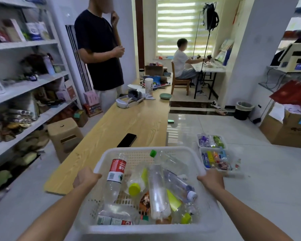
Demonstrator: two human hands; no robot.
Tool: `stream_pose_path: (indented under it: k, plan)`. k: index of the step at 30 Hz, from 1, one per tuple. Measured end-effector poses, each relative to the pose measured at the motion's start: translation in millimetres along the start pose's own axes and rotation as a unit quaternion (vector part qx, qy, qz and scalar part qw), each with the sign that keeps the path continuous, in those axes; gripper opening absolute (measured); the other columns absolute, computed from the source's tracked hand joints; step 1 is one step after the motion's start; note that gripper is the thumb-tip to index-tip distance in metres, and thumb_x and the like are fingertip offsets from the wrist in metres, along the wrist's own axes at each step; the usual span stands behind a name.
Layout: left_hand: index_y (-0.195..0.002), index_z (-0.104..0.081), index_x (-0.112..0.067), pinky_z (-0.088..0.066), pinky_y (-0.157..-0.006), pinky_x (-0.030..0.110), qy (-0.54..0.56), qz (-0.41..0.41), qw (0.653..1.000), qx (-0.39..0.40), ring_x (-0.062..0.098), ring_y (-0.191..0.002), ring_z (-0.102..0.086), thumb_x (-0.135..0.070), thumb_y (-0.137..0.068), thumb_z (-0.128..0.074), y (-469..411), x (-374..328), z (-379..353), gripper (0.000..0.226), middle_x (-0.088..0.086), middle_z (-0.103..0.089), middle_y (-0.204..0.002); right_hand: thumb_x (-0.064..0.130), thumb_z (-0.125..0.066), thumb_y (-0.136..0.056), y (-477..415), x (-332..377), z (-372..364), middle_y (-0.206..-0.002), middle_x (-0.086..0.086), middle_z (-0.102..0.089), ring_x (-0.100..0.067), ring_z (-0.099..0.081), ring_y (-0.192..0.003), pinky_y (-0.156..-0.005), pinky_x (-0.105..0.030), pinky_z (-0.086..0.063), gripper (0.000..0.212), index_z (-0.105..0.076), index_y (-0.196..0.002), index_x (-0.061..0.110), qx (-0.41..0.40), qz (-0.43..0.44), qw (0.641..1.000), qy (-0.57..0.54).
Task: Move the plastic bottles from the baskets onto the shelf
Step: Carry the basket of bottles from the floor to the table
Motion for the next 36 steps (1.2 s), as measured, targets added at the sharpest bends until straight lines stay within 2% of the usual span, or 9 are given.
stream_pose_path:
  k: [2, 4, 8, 13, 17, 24, 29, 36]
  plan:
    - [-0.098, -0.067, -0.003, -0.040, -0.058, 0.028, -0.022, -0.003, 1.000, 0.015, 0.030, -0.083, -0.063, -0.039, -0.082, -0.072, -31.1, 27.2, 10.3, 0.040, 0.016, -0.066, -0.094, 0.026, -0.073, -0.072, 11.1, 19.6, -37.2, -0.095, -0.015, -0.067, -0.030, -0.063, -0.083, -0.061, -0.027, -0.040, 0.031, -0.064, -0.090, 0.002, 0.013, -0.009, 1.000, 0.005]
    - [-0.103, -0.066, 0.001, -0.042, -0.062, 0.030, -0.039, -0.007, 0.999, 0.028, 0.032, -0.090, -0.064, -0.036, -0.083, -0.071, -54.6, 50.0, 18.5, 0.043, 0.019, -0.066, -0.101, 0.025, -0.072, -0.074, 22.1, 38.0, -64.5, -0.095, -0.014, -0.065, -0.031, -0.063, -0.086, -0.062, -0.028, -0.040, 0.026, -0.059, -0.085, 0.005, 0.020, -0.010, 1.000, 0.001]
    - [-0.113, -0.059, 0.001, -0.047, -0.083, 0.034, -0.059, -0.020, 0.996, 0.058, 0.033, -0.106, -0.059, -0.029, -0.087, -0.067, -97.6, 90.1, 25.5, 0.040, 0.020, -0.062, -0.116, 0.027, -0.072, -0.076, 33.6, 68.4, -118.7, -0.101, -0.014, -0.065, -0.031, -0.063, -0.092, -0.066, -0.031, -0.045, 0.027, -0.057, -0.089, 0.009, 0.030, -0.020, 0.999, 0.015]
    - [-0.115, -0.058, 0.000, -0.046, -0.085, 0.035, -0.063, -0.027, 0.996, 0.065, 0.035, -0.108, -0.059, -0.028, -0.088, -0.067, -140.4, 114.1, 30.1, 0.040, 0.021, -0.061, -0.119, 0.031, -0.071, -0.079, 35.7, 90.1, -164.8, -0.108, -0.017, -0.064, -0.034, -0.062, -0.096, -0.073, -0.035, -0.049, 0.040, -0.059, -0.106, 0.002, 0.026, -0.036, 0.999, 0.003]
    - [-0.118, -0.057, 0.000, -0.047, -0.087, 0.038, -0.063, -0.029, 0.995, 0.076, 0.037, -0.109, -0.058, -0.028, -0.089, -0.065, -168.1, 113.8, 28.2, 0.041, 0.024, -0.060, -0.121, 0.031, -0.068, -0.082, 28.0, 107.2, -184.4, -0.106, -0.017, -0.064, -0.034, -0.063, -0.094, -0.077, -0.039, -0.052, 0.038, -0.059, -0.105, 0.002, 0.021, -0.046, 0.999, 0.011]
    - [-0.116, -0.057, -0.001, -0.052, -0.087, 0.042, -0.048, -0.020, 0.995, 0.084, 0.038, -0.104, -0.060, -0.030, -0.088, -0.066, -219.7, 94.2, 26.2, 0.041, 0.023, -0.062, -0.116, 0.033, -0.064, -0.086, -8.3, 136.0, -206.1, -0.106, -0.018, -0.064, -0.036, -0.061, -0.095, -0.074, -0.036, -0.048, 0.037, -0.059, -0.104, 0.002, 0.014, -0.052, 0.998, 0.045]
    - [-0.117, -0.057, 0.002, -0.048, -0.084, 0.041, -0.036, -0.027, 0.994, 0.101, 0.039, -0.105, -0.059, -0.027, -0.086, -0.067, -259.8, 69.5, 26.0, 0.044, 0.025, -0.061, -0.116, 0.034, -0.065, -0.085, -40.5, 158.9, -218.7, -0.105, -0.019, -0.064, -0.037, -0.061, -0.094, -0.072, -0.036, -0.047, 0.039, -0.058, -0.103, 0.001, -0.003, -0.048, 0.997, 0.058]
    - [-0.120, -0.056, -0.010, -0.051, -0.086, 0.041, -0.060, -0.025, 0.995, 0.072, 0.034, -0.103, -0.062, -0.030, -0.092, -0.059, -309.1, 44.8, 27.4, 0.035, 0.017, -0.063, -0.115, 0.034, -0.065, -0.084, -97.3, 193.7, -237.1, -0.102, -0.019, -0.065, -0.036, -0.062, -0.089, -0.070, -0.036, -0.049, 0.039, -0.060, -0.103, 0.000, -0.016, -0.041, 0.997, 0.056]
Point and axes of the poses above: each hand's wrist, its own y-axis away from the middle knuckle, its own z-axis out of the back of the hand, x = y × z, the point moved 7 cm from there along -y, towards the middle knuckle
